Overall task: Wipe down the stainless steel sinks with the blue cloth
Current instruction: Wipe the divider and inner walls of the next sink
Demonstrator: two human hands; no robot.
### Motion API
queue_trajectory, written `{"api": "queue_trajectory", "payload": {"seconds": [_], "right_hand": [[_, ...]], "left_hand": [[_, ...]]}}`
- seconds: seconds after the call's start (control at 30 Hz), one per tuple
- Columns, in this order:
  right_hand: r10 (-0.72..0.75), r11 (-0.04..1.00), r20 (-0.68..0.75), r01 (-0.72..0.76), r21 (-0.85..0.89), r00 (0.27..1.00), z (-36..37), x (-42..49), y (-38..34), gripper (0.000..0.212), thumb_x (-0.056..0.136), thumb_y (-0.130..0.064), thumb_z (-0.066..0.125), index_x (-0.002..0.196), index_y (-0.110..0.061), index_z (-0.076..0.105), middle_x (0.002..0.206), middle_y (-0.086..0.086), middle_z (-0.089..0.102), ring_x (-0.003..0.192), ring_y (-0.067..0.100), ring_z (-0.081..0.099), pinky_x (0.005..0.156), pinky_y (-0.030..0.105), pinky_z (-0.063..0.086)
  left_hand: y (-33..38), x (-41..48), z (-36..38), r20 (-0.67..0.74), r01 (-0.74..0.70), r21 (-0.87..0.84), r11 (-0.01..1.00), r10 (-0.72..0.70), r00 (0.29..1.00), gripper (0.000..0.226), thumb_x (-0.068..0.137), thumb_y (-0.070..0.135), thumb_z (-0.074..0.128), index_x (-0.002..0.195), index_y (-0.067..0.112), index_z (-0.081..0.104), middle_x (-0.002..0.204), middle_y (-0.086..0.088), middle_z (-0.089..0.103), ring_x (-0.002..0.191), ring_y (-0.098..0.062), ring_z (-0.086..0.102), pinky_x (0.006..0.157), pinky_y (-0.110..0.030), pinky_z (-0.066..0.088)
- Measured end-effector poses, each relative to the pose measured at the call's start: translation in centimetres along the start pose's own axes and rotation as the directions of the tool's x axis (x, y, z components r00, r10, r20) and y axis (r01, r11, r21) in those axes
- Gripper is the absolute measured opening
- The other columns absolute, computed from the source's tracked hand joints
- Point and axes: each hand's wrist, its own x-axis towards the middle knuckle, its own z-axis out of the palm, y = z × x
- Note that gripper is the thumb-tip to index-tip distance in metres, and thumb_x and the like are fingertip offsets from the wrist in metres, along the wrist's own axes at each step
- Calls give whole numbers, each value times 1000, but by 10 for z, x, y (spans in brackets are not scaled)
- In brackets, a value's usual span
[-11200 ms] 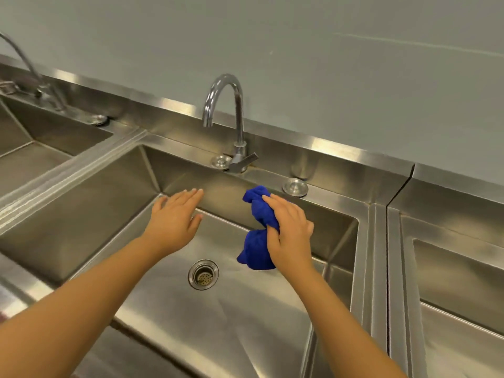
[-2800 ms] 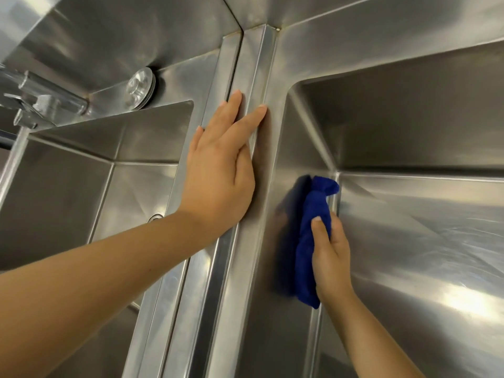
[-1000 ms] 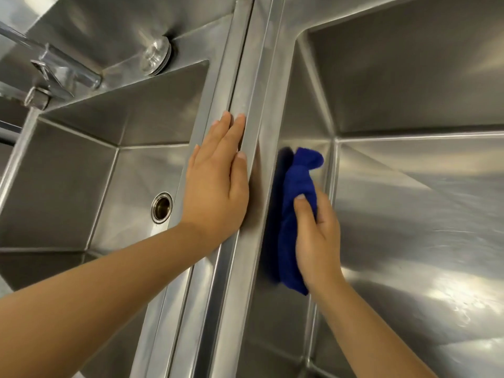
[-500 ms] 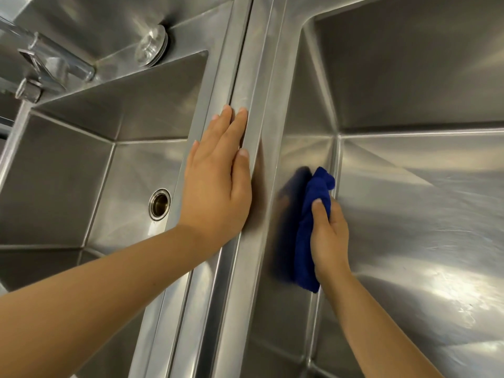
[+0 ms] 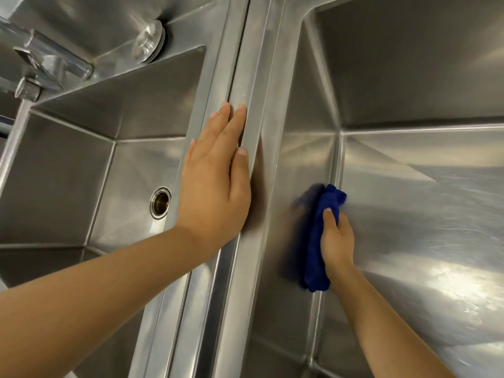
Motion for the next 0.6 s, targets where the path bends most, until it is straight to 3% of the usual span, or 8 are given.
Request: {"api": "queue_trajectory", "payload": {"seconds": [0.2,0.3,0.4,0.47,0.6], "right_hand": [[-297,955,86,293,54,951,2,-37,-26,34,101,-29,43,131,-19,55,120,1,64,108,16,59,94,34,48],[-244,970,28,244,20,969,-1,-21,-9,31,102,-29,42,129,-21,56,112,-5,64,106,14,58,92,30,44],[-30,999,-18,29,-24,999,-4,6,12,34,101,-35,41,127,-18,55,115,2,62,110,27,57,96,39,45],[20,998,-23,-22,-62,1000,-3,8,12,35,100,-39,40,123,-18,55,119,5,61,115,33,55,99,45,44],[-222,975,42,222,5,974,1,-33,-15,41,97,-38,45,126,-13,57,117,5,64,110,27,58,97,44,45]], "left_hand": [[0,0,1,-3,0,-16,1000,0,1000,51,97,19,32,148,19,33,156,1,28,146,-12,19,118,-47,20],[-1,0,0,-6,4,-18,1000,-4,1000,50,97,19,32,148,20,34,156,1,29,146,-11,19,119,-46,20],[-1,0,1,-6,3,-23,1000,-3,1000,50,98,19,32,148,20,34,156,1,29,146,-11,19,119,-46,19],[-1,0,1,-8,1,-28,1000,-1,1000,50,98,19,33,147,20,34,156,1,29,146,-11,19,119,-46,19],[0,0,0,-10,-4,-26,1000,4,1000,49,98,19,33,147,19,35,155,0,30,146,-13,20,118,-47,20]]}}
